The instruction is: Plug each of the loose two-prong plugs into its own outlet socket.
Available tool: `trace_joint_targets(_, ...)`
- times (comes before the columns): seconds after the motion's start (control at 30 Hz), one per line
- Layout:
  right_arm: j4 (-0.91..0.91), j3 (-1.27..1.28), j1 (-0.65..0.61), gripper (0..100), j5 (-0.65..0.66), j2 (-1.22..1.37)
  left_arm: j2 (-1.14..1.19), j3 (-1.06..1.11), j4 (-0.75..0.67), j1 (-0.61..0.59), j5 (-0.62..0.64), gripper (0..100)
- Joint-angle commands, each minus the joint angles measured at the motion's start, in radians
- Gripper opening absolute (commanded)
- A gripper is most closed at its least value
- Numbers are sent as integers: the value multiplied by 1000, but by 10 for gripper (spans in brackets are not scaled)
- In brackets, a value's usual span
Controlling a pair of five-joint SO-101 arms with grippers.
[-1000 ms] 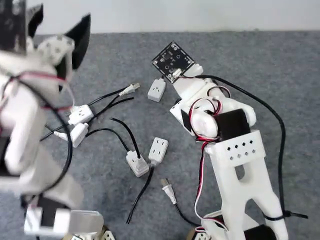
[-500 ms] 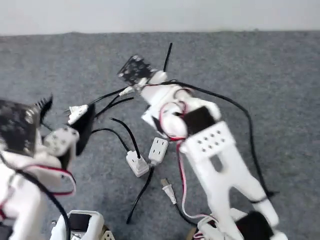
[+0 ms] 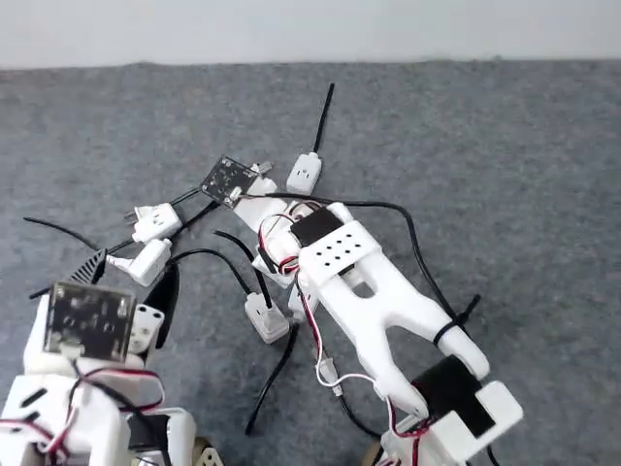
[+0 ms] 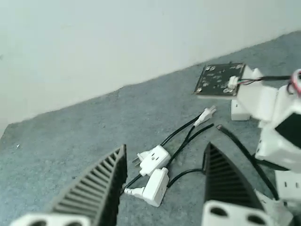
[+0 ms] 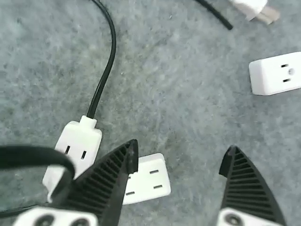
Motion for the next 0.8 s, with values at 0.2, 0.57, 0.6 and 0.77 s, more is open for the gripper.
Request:
trace_joint_targets(0.2,-91,-35,-16,281,-6,13,21,36,-32,-37,-26,258)
trace_joint_targets(0.57,-102,-376,12,281,8,254,21,45,-32,-35,-26,258)
trace_joint_targets(0.6,-102,-413,12,280,6,288,21,45,-32,-35,-26,258)
trace_joint_targets(0.77,-102,-663,25,279,-57,484,26,48,-32,-35,-26,258)
